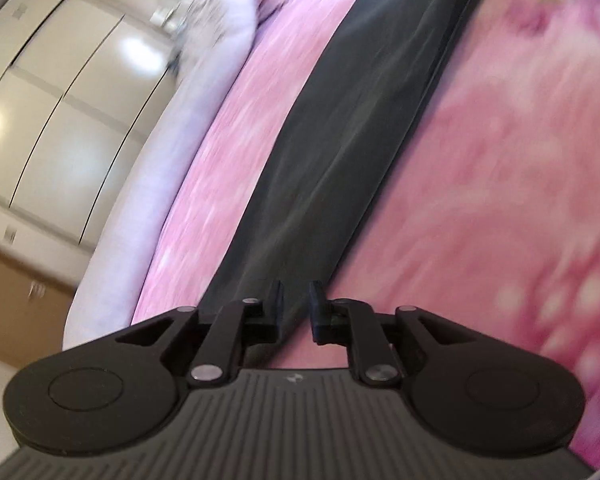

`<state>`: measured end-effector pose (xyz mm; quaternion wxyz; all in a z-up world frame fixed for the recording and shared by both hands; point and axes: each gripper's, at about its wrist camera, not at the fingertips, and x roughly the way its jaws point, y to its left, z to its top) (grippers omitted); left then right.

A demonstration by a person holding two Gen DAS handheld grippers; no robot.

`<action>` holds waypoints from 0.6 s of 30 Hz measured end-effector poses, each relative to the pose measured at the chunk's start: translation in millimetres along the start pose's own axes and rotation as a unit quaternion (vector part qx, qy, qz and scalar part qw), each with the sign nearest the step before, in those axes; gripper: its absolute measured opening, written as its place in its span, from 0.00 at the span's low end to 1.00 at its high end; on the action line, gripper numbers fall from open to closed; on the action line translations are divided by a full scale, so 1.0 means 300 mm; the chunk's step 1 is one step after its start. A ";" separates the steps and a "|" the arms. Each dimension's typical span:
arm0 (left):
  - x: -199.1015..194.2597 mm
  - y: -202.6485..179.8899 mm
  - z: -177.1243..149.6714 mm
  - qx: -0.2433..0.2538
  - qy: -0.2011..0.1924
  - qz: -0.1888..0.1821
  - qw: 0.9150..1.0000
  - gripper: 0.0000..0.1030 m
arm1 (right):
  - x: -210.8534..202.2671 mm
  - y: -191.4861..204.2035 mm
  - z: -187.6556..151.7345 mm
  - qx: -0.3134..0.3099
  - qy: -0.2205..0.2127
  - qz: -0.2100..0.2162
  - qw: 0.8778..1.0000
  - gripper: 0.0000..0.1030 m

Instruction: Fold clothes

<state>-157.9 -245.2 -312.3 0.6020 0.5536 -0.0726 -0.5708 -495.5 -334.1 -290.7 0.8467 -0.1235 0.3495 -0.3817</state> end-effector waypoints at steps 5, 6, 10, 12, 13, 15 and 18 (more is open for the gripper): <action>0.053 0.066 -0.137 0.023 0.041 0.039 0.998 0.19 | 0.126 0.013 0.051 -0.016 0.008 0.036 0.999 0.62; 0.067 0.062 -0.161 0.055 0.048 0.048 0.996 0.20 | 0.147 0.017 0.053 -0.021 0.015 0.038 0.999 0.62; 0.121 0.039 -0.237 0.174 0.062 0.061 0.981 0.20 | 0.182 0.017 0.042 -0.024 0.025 0.038 0.999 0.62; 0.132 0.048 -0.258 0.186 0.066 0.049 0.979 0.01 | 0.189 0.009 0.031 -0.016 0.028 0.036 0.999 0.62; 0.127 0.068 -0.256 0.176 0.060 0.050 0.981 0.01 | 0.187 0.003 0.026 -0.010 0.030 0.035 0.999 0.62; 0.115 0.128 -0.244 0.129 0.052 0.047 0.989 0.01 | 0.178 -0.010 0.015 0.003 0.035 0.032 0.999 0.62; 0.094 0.195 -0.237 0.090 0.040 0.062 0.993 0.02 | 0.164 -0.039 0.011 0.020 0.033 0.039 0.999 0.62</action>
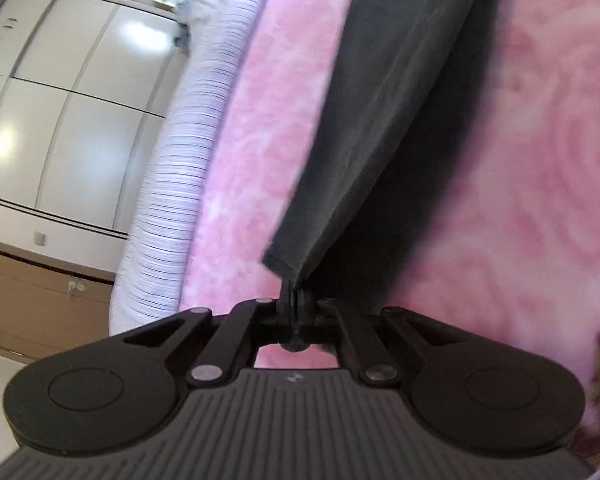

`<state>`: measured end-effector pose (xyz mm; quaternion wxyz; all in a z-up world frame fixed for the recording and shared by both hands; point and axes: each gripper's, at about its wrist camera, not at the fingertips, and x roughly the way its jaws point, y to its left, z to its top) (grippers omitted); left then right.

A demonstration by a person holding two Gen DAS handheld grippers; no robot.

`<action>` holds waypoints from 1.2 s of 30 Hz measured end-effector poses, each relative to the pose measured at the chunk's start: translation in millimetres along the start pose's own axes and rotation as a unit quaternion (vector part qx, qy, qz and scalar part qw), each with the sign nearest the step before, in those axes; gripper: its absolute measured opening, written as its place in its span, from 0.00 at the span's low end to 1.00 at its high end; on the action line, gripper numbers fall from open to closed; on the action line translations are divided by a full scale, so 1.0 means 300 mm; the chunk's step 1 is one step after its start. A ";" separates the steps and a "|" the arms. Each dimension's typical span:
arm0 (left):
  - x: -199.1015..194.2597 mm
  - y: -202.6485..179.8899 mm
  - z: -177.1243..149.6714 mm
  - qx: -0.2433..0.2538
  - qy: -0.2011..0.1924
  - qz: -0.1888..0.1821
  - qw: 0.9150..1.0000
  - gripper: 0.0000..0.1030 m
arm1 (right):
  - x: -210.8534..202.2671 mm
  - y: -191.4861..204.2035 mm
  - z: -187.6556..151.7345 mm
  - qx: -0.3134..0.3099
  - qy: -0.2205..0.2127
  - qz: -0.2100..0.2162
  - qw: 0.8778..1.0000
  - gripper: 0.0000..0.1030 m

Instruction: Fold clothes

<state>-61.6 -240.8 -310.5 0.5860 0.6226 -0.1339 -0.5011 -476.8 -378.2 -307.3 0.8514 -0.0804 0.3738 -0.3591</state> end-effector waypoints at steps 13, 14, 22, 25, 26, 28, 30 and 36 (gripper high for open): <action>0.108 -0.155 -0.024 0.086 0.031 0.026 0.995 0.01 | 0.020 -0.090 -0.040 0.006 0.013 -0.038 0.999 0.51; 0.139 -0.165 -0.015 0.093 0.032 0.019 0.995 0.01 | 0.013 -0.108 -0.052 0.022 0.018 -0.030 0.999 0.50; 0.124 -0.146 -0.030 0.078 0.019 0.013 0.997 0.03 | -0.047 -0.109 -0.107 0.020 0.041 -0.034 0.998 0.49; 0.075 -0.125 -0.029 0.068 0.029 -0.018 0.997 0.10 | -0.068 -0.096 -0.116 0.034 0.038 -0.036 0.998 0.50; 0.064 -0.118 -0.040 0.062 0.037 -0.027 0.997 0.10 | -0.076 -0.092 -0.115 0.040 0.036 -0.035 0.998 0.50; 0.047 -0.111 -0.066 0.052 0.056 -0.033 0.997 0.10 | -0.094 -0.079 -0.105 0.049 0.030 -0.031 0.998 0.50; 0.035 -0.089 -0.099 0.029 0.081 -0.024 0.996 0.10 | -0.109 -0.070 -0.082 0.056 0.021 -0.025 0.998 0.51; -0.008 0.044 -0.061 -0.108 0.066 -0.010 0.992 0.10 | -0.155 -0.060 -0.040 0.080 -0.013 0.007 0.997 0.51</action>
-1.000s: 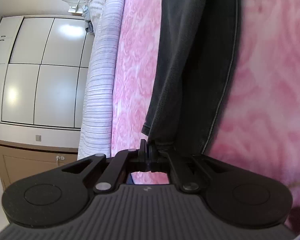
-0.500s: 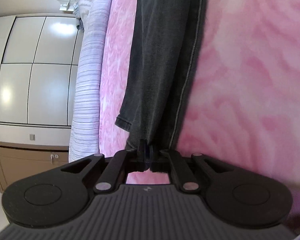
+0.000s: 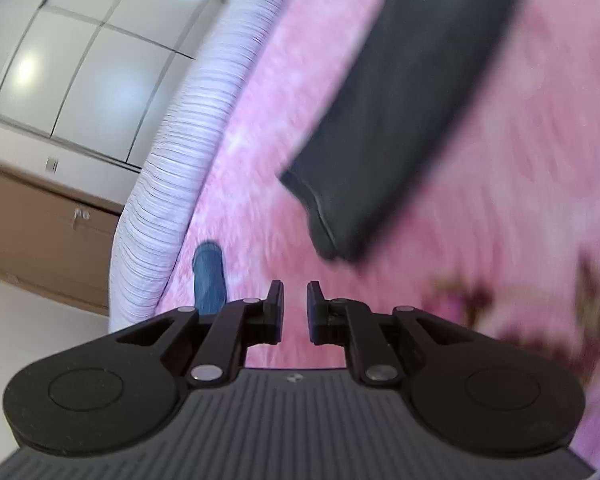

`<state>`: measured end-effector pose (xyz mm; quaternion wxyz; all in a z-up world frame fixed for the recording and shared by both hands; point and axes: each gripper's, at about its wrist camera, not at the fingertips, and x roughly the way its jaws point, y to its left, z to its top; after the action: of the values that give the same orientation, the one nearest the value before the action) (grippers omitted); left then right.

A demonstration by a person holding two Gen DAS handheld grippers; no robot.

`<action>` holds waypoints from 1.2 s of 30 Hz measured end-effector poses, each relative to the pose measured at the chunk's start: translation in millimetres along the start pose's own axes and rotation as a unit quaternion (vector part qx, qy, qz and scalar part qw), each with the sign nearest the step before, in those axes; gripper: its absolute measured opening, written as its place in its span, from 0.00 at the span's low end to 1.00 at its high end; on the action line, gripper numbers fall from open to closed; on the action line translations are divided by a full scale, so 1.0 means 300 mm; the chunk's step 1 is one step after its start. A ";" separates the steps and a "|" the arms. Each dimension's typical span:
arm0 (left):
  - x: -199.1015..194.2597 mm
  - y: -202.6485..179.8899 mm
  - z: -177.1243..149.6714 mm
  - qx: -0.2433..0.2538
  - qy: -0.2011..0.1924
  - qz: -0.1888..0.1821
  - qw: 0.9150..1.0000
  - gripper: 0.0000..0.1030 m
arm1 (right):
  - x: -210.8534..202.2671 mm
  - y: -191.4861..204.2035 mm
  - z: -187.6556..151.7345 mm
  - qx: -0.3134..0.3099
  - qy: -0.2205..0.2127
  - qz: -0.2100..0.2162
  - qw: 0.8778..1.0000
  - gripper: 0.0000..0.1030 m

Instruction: Fold clothes

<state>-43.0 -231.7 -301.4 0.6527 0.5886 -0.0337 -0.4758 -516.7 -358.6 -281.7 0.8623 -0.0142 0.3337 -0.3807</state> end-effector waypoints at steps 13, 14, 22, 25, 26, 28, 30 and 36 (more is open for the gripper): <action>0.358 0.044 0.338 -0.145 0.005 -0.148 0.978 0.11 | 0.175 -0.270 0.107 0.143 0.005 0.014 0.990 0.52; 0.391 0.055 0.344 -0.153 0.010 -0.145 0.978 0.11 | 0.208 -0.316 0.113 0.152 0.010 0.011 0.988 0.52; 0.524 0.092 0.360 -0.157 0.025 -0.129 0.979 0.11 | 0.456 -0.644 0.081 0.169 0.078 0.049 0.981 0.54; 0.518 0.073 0.366 -0.138 0.024 -0.122 0.983 0.07 | 0.440 -0.761 0.083 0.194 0.038 -0.015 0.980 0.54; 0.516 0.068 0.368 -0.134 0.024 -0.122 0.983 0.06 | 0.448 -0.810 0.071 0.217 0.036 -0.028 0.975 0.54; 0.516 0.057 0.373 -0.126 0.027 -0.119 0.984 0.02 | 0.508 -0.881 0.040 0.227 0.077 -0.050 0.970 0.54; 0.517 0.047 0.382 -0.118 0.031 -0.114 0.986 0.01 | 0.546 -0.966 0.014 0.249 0.084 -0.031 0.964 0.57; 0.522 0.036 0.400 -0.109 0.044 -0.107 0.987 0.01 | 0.556 -1.173 0.006 0.322 0.046 -0.049 0.944 0.54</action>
<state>-23.7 -425.1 -337.1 0.6592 0.5347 0.1103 -0.5171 -662.0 -719.9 -276.3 0.7852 0.2652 0.2312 -0.5097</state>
